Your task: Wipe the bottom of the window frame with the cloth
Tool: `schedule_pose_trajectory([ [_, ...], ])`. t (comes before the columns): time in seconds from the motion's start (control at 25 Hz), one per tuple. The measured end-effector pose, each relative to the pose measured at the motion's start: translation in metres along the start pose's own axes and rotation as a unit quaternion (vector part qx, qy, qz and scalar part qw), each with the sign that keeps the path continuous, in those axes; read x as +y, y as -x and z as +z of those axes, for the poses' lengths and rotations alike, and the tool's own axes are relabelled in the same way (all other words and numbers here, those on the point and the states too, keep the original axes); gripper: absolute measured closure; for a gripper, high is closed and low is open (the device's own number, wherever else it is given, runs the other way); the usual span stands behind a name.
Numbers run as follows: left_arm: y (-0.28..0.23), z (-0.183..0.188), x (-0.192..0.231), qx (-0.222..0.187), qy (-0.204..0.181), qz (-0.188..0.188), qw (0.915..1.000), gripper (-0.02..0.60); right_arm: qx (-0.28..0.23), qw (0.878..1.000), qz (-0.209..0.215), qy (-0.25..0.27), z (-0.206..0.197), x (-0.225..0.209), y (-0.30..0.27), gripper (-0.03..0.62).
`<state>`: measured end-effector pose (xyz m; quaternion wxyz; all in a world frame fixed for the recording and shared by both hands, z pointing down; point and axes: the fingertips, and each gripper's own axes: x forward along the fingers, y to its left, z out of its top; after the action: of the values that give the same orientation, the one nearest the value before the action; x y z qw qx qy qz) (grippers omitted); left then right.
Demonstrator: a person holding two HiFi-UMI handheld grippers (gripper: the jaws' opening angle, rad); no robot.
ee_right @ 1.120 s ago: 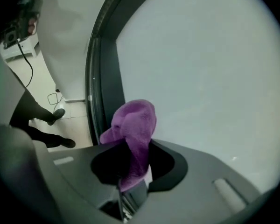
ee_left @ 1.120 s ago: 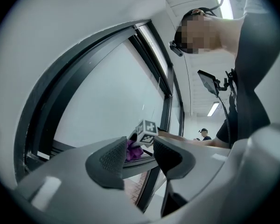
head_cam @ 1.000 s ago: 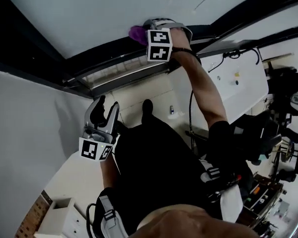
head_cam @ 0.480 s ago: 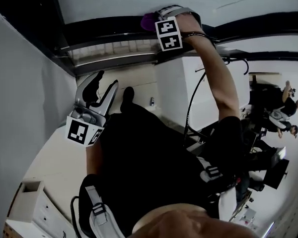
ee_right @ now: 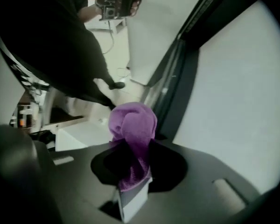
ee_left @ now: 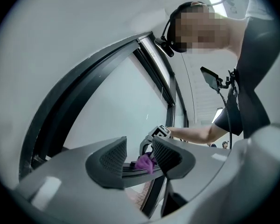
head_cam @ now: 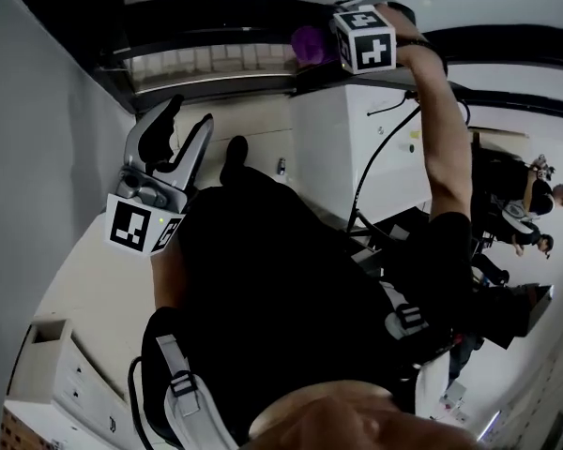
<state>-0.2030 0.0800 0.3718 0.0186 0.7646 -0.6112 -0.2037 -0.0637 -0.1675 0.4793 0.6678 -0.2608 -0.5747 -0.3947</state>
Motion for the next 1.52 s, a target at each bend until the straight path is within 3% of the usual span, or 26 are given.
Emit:
schedule_pose_trajectory([
  [0.08,0.003,-0.001,0.002,0.002,0.001,0.003,1.0000,0.399,-0.030,0.997,-0.070,-0.028,-0.004,-0.024,-0.002,0.513],
  [0.12,0.003,0.000,0.001,0.003,0.000,0.002,1.0000,0.399,-0.042,0.996,-0.075,-0.037,-0.004,-0.022,-0.005,0.517],
  [0.28,-0.012,0.008,-0.011,0.013,-0.011,-0.022,0.9996,0.399,-0.078,0.996,0.033,-0.018,0.011,0.054,0.022,0.519],
  [0.32,-0.021,0.009,-0.017,0.018,-0.013,-0.037,0.9991,0.399,-0.102,0.994,0.033,-0.021,0.011,0.059,0.034,0.516],
  [0.4,-0.042,0.010,-0.031,0.016,-0.011,-0.071,0.9973,0.399,-0.167,0.982,-0.042,-0.073,-0.002,0.029,0.054,0.511],
  [0.48,-0.064,0.013,-0.042,-0.006,0.007,-0.104,0.9945,0.399,-0.200,0.955,-0.146,-0.164,-0.029,-0.023,0.056,0.511],
  [0.56,-0.084,0.017,-0.052,-0.037,0.043,-0.135,0.9892,0.399,-0.215,0.930,-0.186,-0.233,-0.049,-0.050,0.040,0.510],
  [0.64,-0.099,0.016,-0.063,-0.048,0.075,-0.162,0.9827,0.399,-0.263,0.922,-0.142,-0.246,-0.043,-0.033,0.030,0.517],
  [0.72,-0.109,0.010,-0.074,-0.037,0.084,-0.174,0.9804,0.399,-0.309,0.927,-0.064,-0.205,-0.026,0.015,0.041,0.516],
  [0.76,-0.112,0.007,-0.078,-0.030,0.085,-0.177,0.9802,0.399,-0.319,0.927,-0.046,-0.193,-0.023,0.031,0.048,0.516],
  [0.8,-0.115,0.004,-0.079,-0.025,0.087,-0.178,0.9799,0.399,-0.326,0.922,-0.060,-0.202,-0.030,0.031,0.051,0.513],
  [0.84,-0.119,0.000,-0.080,-0.022,0.092,-0.178,0.9795,0.399,-0.335,0.907,-0.100,-0.236,-0.043,0.015,0.051,0.510],
  [0.88,-0.122,-0.003,-0.080,-0.019,0.096,-0.179,0.9790,0.399,-0.351,0.879,-0.149,-0.287,-0.061,-0.010,0.048,0.510],
  [0.92,-0.124,-0.005,-0.083,-0.016,0.099,-0.181,0.9784,0.399,-0.371,0.844,-0.187,-0.340,-0.076,-0.034,0.043,0.510],
  [0.96,-0.125,-0.008,-0.087,-0.014,0.099,-0.183,0.9779,0.399,-0.395,0.811,-0.206,-0.381,-0.085,-0.049,0.036,0.510],
  [1.0,-0.125,-0.010,-0.091,-0.010,0.099,-0.185,0.9776,0.399,-0.421,0.788,-0.205,-0.399,-0.086,-0.053,0.028,0.510],
  [1.04,-0.125,-0.013,-0.095,-0.005,0.097,-0.186,0.9777,0.399,-0.450,0.778,-0.192,-0.395,-0.082,-0.048,0.025,0.522],
  [1.08,-0.125,-0.016,-0.097,0.000,0.096,-0.184,0.9783,0.399,-0.475,0.777,-0.173,-0.374,-0.074,-0.034,0.026,0.523],
  [1.2,-0.123,-0.025,-0.091,0.015,0.097,-0.166,0.9812,0.400,-0.519,0.808,-0.094,-0.262,-0.042,0.038,0.046,0.519],
  [1.24,-0.121,-0.027,-0.088,0.019,0.099,-0.159,0.9820,0.400,-0.529,0.809,-0.080,-0.244,-0.037,0.057,0.051,0.519],
  [1.28,-0.119,-0.029,-0.085,0.022,0.101,-0.153,0.9828,0.400,-0.539,0.798,-0.090,-0.254,-0.040,0.064,0.052,0.518],
  [1.32,-0.118,-0.030,-0.082,0.025,0.102,-0.148,0.9833,0.400,-0.544,0.778,-0.123,-0.290,-0.054,0.057,0.050,0.516],
  [1.4,-0.117,-0.032,-0.078,0.036,0.099,-0.145,0.9838,0.399,-0.522,0.725,-0.214,-0.396,-0.091,0.022,0.032,0.507],
  [1.44,-0.118,-0.033,-0.078,0.045,0.095,-0.146,0.9837,0.400,-0.495,0.716,-0.244,-0.427,-0.097,0.006,0.021,0.488],
  [1.52,-0.123,-0.036,-0.084,0.064,0.086,-0.149,0.9830,0.400,-0.450,0.741,-0.259,-0.425,-0.082,-0.010,0.008,0.490],
])
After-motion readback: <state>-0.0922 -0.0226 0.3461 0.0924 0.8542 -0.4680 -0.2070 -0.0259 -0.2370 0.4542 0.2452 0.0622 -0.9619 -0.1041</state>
